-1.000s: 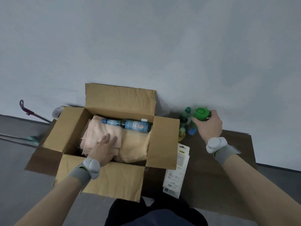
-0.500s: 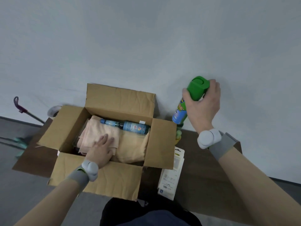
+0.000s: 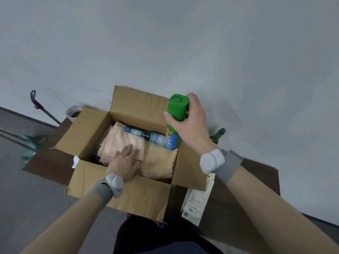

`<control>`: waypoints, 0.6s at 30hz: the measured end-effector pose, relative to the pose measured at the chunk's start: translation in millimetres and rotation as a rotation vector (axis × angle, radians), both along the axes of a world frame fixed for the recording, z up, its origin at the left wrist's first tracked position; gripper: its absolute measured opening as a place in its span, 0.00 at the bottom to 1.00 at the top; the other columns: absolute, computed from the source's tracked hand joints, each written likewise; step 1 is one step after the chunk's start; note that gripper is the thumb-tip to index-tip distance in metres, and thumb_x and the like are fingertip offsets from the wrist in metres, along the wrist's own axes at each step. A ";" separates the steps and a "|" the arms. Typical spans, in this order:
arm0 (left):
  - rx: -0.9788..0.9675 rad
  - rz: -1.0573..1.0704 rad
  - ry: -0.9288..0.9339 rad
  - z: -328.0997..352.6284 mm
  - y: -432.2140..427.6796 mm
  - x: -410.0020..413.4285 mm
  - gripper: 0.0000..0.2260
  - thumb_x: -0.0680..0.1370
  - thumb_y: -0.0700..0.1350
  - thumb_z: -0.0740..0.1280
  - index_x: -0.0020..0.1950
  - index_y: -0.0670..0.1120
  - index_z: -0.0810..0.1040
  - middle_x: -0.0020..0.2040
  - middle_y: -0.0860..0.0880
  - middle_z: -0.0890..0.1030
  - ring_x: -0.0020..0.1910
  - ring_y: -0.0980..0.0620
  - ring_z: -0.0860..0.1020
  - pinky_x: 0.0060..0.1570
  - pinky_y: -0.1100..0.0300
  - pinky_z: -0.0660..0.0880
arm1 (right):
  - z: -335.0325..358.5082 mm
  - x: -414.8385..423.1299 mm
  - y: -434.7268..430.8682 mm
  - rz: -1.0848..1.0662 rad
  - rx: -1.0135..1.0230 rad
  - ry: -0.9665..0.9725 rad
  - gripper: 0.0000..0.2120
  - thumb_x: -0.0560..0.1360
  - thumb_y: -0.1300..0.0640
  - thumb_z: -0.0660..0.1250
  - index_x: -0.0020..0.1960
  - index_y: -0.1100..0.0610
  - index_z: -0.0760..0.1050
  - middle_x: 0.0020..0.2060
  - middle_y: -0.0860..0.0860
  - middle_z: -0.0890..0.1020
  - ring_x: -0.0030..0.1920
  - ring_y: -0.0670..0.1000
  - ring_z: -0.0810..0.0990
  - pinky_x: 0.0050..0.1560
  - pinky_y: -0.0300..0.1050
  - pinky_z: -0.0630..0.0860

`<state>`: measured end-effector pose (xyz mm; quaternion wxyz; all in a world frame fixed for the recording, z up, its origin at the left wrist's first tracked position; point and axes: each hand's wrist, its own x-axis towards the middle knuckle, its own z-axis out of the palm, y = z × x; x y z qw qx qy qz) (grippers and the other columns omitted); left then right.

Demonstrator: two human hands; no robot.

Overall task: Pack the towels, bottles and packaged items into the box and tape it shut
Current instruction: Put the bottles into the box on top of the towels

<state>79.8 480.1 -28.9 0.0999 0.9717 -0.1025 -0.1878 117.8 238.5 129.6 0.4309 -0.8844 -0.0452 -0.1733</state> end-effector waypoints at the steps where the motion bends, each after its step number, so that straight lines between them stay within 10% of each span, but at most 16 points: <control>1: -0.009 0.007 0.001 -0.4 0.9 -0.2 0.22 0.85 0.52 0.54 0.79 0.49 0.61 0.82 0.46 0.56 0.81 0.44 0.55 0.77 0.45 0.54 | -5.0 1.1 6.8 0.040 -0.022 0.017 0.23 0.71 0.46 0.77 0.52 0.57 0.68 0.48 0.52 0.74 0.46 0.55 0.75 0.48 0.56 0.77; 18: -0.112 0.218 -0.047 9.0 -4.6 -7.5 0.34 0.82 0.52 0.57 0.83 0.47 0.43 0.80 0.43 0.62 0.76 0.42 0.66 0.77 0.48 0.60 | -82.5 25.8 89.0 0.395 -0.642 0.323 0.27 0.76 0.43 0.74 0.65 0.57 0.68 0.58 0.55 0.72 0.50 0.63 0.81 0.43 0.53 0.74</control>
